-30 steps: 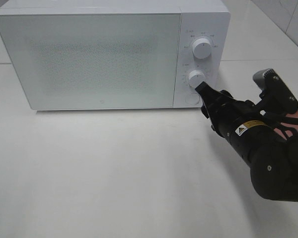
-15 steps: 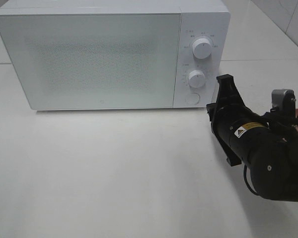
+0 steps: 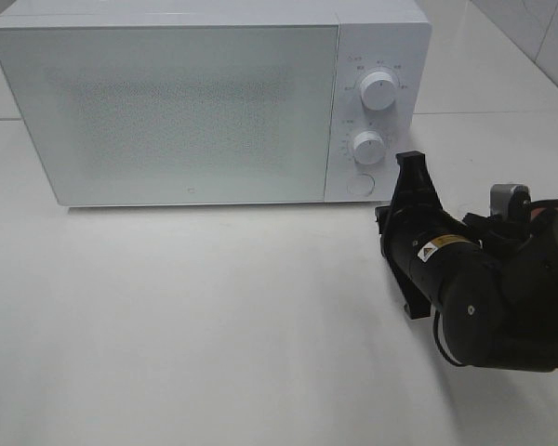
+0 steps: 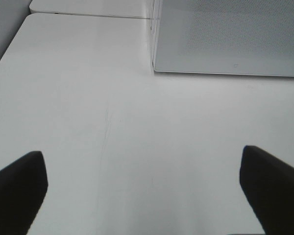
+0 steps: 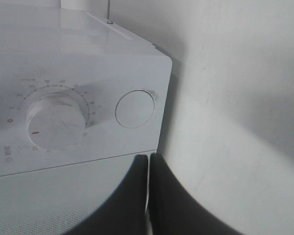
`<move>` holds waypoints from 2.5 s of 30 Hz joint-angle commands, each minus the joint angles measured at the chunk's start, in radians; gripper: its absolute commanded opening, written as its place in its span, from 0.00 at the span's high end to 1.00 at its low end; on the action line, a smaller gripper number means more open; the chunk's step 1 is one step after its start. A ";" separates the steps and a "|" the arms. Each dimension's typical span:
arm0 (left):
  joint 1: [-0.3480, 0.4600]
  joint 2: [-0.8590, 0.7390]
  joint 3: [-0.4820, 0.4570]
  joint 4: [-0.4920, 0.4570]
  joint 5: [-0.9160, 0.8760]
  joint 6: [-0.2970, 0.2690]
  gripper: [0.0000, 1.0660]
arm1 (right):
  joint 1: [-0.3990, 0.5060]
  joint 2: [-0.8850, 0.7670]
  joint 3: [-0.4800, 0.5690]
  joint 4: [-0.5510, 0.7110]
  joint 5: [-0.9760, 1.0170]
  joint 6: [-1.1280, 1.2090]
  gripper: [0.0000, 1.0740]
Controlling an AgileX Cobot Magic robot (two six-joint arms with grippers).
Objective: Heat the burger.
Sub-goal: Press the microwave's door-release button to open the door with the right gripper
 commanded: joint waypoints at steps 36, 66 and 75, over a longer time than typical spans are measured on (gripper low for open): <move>-0.006 0.000 0.000 -0.004 -0.005 0.000 0.04 | -0.107 0.213 -0.321 0.008 0.081 0.001 1.00; -0.006 0.000 0.000 -0.004 -0.005 0.000 0.04 | -0.119 0.277 -0.411 0.079 0.000 -0.001 1.00; -0.006 0.000 0.000 -0.004 -0.005 0.000 0.04 | -0.130 0.315 -0.520 0.098 -0.022 -0.056 1.00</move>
